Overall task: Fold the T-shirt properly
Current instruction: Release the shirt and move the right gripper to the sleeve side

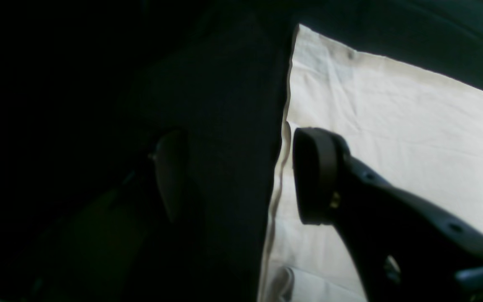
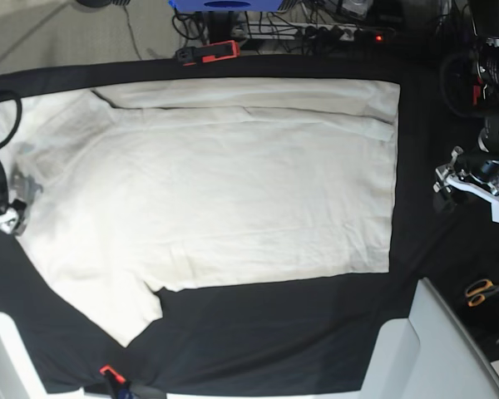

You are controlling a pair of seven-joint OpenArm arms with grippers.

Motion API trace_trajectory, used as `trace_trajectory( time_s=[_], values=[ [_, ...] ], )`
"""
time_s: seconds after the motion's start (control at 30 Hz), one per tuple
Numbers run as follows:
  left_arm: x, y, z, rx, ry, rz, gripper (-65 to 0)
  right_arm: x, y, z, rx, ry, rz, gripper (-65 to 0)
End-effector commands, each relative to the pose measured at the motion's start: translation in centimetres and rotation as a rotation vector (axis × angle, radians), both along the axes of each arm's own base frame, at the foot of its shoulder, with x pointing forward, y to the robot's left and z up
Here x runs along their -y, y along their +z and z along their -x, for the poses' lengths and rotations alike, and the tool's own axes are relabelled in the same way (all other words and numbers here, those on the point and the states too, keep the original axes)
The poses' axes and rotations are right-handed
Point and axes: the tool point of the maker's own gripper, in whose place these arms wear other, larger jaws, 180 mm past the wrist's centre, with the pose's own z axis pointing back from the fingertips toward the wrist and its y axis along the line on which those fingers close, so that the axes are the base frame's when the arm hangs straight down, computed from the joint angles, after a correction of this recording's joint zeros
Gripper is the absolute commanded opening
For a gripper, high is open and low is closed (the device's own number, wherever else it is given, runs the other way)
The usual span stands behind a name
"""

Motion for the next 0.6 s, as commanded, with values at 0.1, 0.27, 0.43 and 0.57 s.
trace_trajectory(
  time_s=[0.1,0.27,0.43,0.57],
  values=[
    [-0.8,1.6,-0.8,0.045,-0.001,-0.024,-27.0,0.5,1.4,-1.3,0.033,0.038,0.046,-23.3],
    [-0.7,1.5,-0.8,0.045,0.0,-0.021,-27.0,0.4,1.0,-0.9,0.015,0.053,0.056,-23.7],
    [-0.7,1.5,-0.8,0.045,0.0,-0.018,-27.0,0.1,0.0,0.2,-0.02,0.075,0.064,-26.1],
    [-0.7,0.9,-0.1,0.027,0.0,-0.018,-27.0,0.1,-0.3,0.5,-0.028,0.075,0.063,-45.2]
  ],
)
